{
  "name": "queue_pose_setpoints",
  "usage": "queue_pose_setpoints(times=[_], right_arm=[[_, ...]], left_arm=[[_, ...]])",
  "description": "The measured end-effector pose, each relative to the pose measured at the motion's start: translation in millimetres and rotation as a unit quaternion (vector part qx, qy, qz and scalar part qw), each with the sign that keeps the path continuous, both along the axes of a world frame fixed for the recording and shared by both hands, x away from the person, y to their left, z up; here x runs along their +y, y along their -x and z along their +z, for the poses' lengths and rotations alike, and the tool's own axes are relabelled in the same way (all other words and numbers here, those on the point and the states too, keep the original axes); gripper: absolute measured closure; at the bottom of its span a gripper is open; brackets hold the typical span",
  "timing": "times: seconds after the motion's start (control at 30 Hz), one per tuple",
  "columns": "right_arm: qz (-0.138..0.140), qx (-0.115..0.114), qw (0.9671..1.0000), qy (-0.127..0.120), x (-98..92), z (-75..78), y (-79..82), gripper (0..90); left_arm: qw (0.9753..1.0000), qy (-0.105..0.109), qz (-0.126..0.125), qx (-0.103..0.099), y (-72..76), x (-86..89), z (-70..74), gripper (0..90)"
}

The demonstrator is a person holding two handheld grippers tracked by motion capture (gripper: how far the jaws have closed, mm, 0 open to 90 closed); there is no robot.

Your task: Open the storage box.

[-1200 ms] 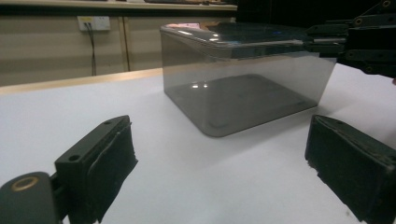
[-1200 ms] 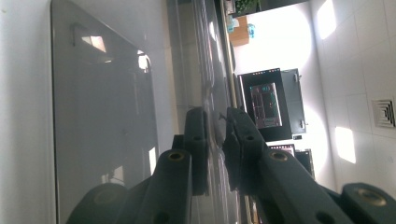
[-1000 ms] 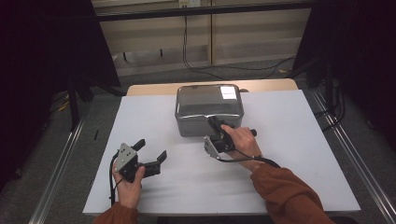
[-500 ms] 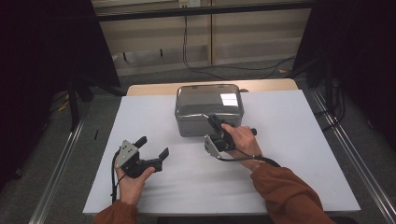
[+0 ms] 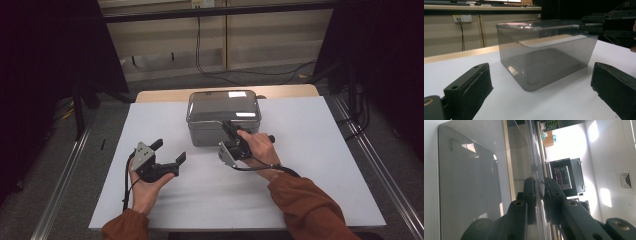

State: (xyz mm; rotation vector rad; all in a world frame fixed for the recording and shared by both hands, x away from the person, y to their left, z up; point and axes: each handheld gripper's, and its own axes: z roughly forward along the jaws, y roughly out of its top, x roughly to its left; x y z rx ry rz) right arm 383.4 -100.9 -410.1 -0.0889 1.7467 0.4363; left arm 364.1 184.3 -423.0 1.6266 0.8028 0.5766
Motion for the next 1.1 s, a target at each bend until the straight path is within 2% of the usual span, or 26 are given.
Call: queue_pose_setpoints(times=[0.2, 0.4, 0.47, 0.57, 0.67, 0.83, 0.97, 1.03, 1.07, 1.1], right_arm=[[-0.001, -0.001, 1.0, -0.005, 0.0, 1.3, -0.2, 80.7], [-0.001, -0.002, 1.0, -0.003, -0.6, 4.4, -0.7, 81.0], [-0.002, -0.003, 1.0, -0.003, -0.2, 5.7, -0.8, 81.2], [-0.002, -0.005, 1.0, -0.005, -0.1, 7.4, -1.1, 81.3], [-0.004, -0.005, 1.0, -0.007, -0.9, 8.5, -1.3, 81.4], [-0.002, -0.005, 1.0, -0.005, -1.1, 9.8, -1.8, 81.5], [0.001, -0.006, 1.0, 0.001, -0.4, 12.7, -2.8, 81.8], [-0.001, -0.006, 1.0, -0.003, -0.3, 14.4, -3.1, 81.9], [-0.001, -0.006, 1.0, -0.003, -0.3, 14.9, -3.4, 81.9], [0.001, -0.007, 1.0, -0.003, -0.6, 15.5, -3.7, 82.0]], left_arm=[[0.9999, -0.009, -0.001, -0.012, -14.1, -7.2, 3.9, 3.0], [0.9998, -0.009, -0.008, -0.013, -27.1, -15.4, 5.5, 3.3], [0.9997, -0.016, -0.011, -0.016, -31.3, -17.3, 6.0, 3.4], [0.9997, -0.009, -0.015, -0.018, -36.0, -20.2, 7.1, 3.4], [0.9995, -0.016, -0.015, -0.023, -40.5, -23.9, 8.9, 3.6], [0.9994, -0.006, -0.016, -0.029, -47.5, -31.3, 9.8, 5.1], [0.9992, -0.022, -0.018, -0.03, -57.2, -37.0, 9.8, 6.0], [0.999, -0.02, -0.02, -0.034, -61.8, -40.7, 9.7, 6.2], [0.9991, -0.018, -0.026, -0.029, -63.3, -44.5, 9.7, 6.1], [0.9987, -0.028, -0.026, -0.033, -63.6, -46.3, 9.9, 6.1]])
